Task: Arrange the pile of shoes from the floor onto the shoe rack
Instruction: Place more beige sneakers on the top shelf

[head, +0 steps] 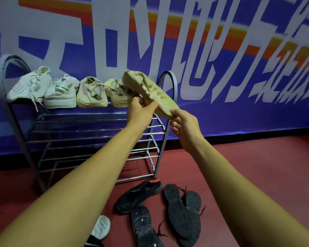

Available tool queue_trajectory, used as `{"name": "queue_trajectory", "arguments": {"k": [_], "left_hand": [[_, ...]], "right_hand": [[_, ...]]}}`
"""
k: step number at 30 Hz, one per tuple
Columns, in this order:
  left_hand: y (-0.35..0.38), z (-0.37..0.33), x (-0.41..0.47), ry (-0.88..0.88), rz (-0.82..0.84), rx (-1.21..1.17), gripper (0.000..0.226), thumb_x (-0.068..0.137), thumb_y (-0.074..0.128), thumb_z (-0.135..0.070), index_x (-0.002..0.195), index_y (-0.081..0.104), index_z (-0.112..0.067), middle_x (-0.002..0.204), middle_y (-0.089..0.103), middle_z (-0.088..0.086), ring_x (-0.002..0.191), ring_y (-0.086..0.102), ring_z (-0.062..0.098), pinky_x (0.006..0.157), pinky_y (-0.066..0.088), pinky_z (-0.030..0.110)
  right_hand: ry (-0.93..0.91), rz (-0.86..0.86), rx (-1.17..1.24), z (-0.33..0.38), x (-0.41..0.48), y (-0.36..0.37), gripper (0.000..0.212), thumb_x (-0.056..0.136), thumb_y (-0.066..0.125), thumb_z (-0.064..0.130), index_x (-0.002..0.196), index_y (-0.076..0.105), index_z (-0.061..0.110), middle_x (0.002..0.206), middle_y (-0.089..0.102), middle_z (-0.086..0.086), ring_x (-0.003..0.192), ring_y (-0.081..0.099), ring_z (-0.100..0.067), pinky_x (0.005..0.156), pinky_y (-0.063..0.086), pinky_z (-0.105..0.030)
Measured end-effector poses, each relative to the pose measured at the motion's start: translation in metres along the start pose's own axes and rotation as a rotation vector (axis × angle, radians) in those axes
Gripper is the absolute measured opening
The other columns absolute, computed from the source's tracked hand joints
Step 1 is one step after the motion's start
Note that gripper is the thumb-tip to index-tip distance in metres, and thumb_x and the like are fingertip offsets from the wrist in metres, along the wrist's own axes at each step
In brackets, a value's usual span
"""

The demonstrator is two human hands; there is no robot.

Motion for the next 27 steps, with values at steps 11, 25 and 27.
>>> {"name": "queue_trajectory", "arguments": {"k": [11, 25, 27], "left_hand": [[0.071, 0.011, 0.012, 0.074, 0.203, 0.069, 0.071, 0.084, 0.074, -0.028, 0.148, 0.043, -0.025, 0.117, 0.067, -0.004, 0.106, 0.064, 0.013, 0.088, 0.052, 0.031], [0.063, 0.027, 0.033, 0.060, -0.037, 0.056, 0.041, 0.091, 0.066, -0.026, 0.130, 0.056, -0.021, 0.085, 0.069, -0.009, 0.078, 0.063, 0.006, 0.064, 0.048, 0.024], [0.062, 0.025, 0.033, 0.095, -0.058, 0.064, 0.037, 0.092, 0.066, -0.029, 0.128, 0.056, -0.022, 0.097, 0.069, -0.006, 0.082, 0.062, 0.002, 0.064, 0.044, 0.018]], "right_hand": [[0.002, -0.010, 0.170, -0.009, 0.033, -0.025, 0.026, 0.090, 0.073, 0.015, 0.113, 0.063, 0.006, 0.089, 0.068, -0.004, 0.062, 0.049, -0.009, 0.050, 0.032, -0.021], [0.015, -0.077, 0.192, -0.027, 0.063, -0.011, 0.057, 0.087, 0.078, 0.019, 0.133, 0.047, 0.006, 0.097, 0.070, -0.010, 0.063, 0.054, -0.009, 0.047, 0.039, -0.020], [0.005, -0.068, 0.202, -0.025, 0.068, -0.007, 0.059, 0.087, 0.078, 0.021, 0.134, 0.048, 0.003, 0.100, 0.070, -0.012, 0.059, 0.054, -0.006, 0.045, 0.040, -0.018]]}}
Point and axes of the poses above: each hand's wrist, its own x-axis towards the middle knuckle, its own y-axis out of the palm, z = x × y, the point moved 10 cm from there along x, towards the middle knuckle
